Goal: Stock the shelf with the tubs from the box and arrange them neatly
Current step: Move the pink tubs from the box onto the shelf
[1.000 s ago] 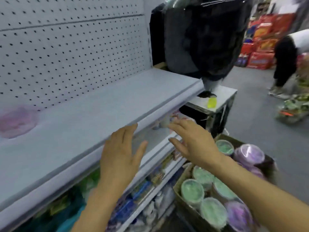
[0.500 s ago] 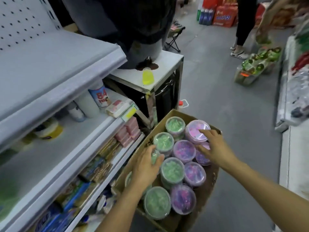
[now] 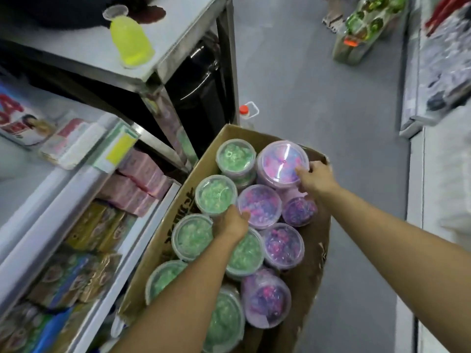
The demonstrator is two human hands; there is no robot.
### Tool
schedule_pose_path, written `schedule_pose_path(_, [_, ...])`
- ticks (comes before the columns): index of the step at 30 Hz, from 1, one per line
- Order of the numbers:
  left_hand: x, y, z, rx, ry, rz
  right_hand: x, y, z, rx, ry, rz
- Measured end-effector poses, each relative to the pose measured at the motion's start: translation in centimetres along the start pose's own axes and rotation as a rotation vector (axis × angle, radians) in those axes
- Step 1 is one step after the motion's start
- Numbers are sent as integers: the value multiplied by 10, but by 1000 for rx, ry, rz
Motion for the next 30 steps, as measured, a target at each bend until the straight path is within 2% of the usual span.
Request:
schedule_pose_path(5, [14, 5, -5, -182, -101, -73, 6, 3, 3, 196, -12, -33])
schedule_pose_path(10, [4, -9, -16, -505, -138, -85, -8, -13, 23, 307, 17, -42])
schedule_pose_path(16, [-53, -58, 14, -913, -154, -157, -56, -38, 54, 373, 1, 28])
schedule_pose_path(22, [-152, -118, 69, -1041, -140, -379, -129, -35, 97, 407, -116, 221])
schedule_pose_path(30, [-278, -187, 152, -1238, -130, -566, -254, 9, 168, 318, -319, 442])
Point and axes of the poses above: each hand's wrist, its own x-axis towards the middle knuckle, its own y-axis out of the palm, z = x × y, the point moved 5 cm from there along x, towards the middle knuckle, and after that the axes turned 7 degrees about x, right-handed, at the moved point
